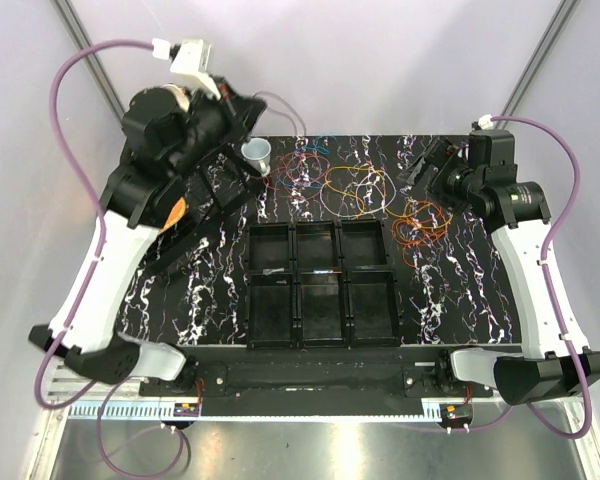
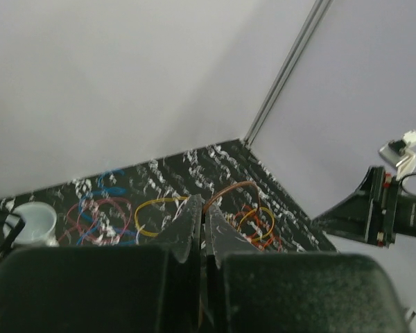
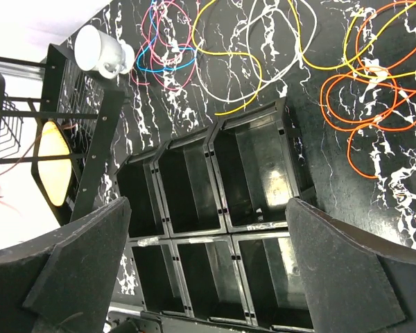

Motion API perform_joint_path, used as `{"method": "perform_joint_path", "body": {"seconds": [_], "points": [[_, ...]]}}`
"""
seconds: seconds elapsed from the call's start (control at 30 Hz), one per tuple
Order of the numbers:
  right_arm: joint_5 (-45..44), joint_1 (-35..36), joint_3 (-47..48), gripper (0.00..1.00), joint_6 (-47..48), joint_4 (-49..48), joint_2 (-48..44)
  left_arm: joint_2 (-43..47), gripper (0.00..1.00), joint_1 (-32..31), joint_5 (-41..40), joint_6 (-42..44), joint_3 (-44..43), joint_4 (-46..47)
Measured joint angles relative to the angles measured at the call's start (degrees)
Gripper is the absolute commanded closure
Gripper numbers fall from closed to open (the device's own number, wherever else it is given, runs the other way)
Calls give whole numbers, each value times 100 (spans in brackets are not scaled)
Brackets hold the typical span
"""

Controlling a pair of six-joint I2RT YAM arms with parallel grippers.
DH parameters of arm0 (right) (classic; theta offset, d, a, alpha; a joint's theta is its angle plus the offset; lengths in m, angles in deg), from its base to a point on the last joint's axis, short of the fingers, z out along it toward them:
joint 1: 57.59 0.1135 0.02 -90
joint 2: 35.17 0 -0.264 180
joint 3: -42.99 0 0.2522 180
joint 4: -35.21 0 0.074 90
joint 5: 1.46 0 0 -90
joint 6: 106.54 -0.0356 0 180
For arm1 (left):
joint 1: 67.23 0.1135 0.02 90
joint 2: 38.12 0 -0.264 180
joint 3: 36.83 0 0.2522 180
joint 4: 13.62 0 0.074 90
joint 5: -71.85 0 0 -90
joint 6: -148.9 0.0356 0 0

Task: Untangle the cables

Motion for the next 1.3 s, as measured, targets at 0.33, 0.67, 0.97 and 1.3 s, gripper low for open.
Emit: {"method": "perform_joint_path", "body": {"seconds": [0.33, 0.67, 0.97, 1.3], "points": [[240, 0, -592, 0, 26, -352, -37, 1086, 100, -22, -811, 116, 1762, -367], [452, 0, -774, 0, 39, -468, -37, 1211, 100, -22, -1102, -20, 2776, -361], [505, 0, -857, 0, 81, -511, -33, 1255, 100, -24, -1078, -365, 2146, -304], [509, 0, -953, 0, 120, -599, 35, 1464, 100, -24, -1025, -643, 1775, -254]]}}
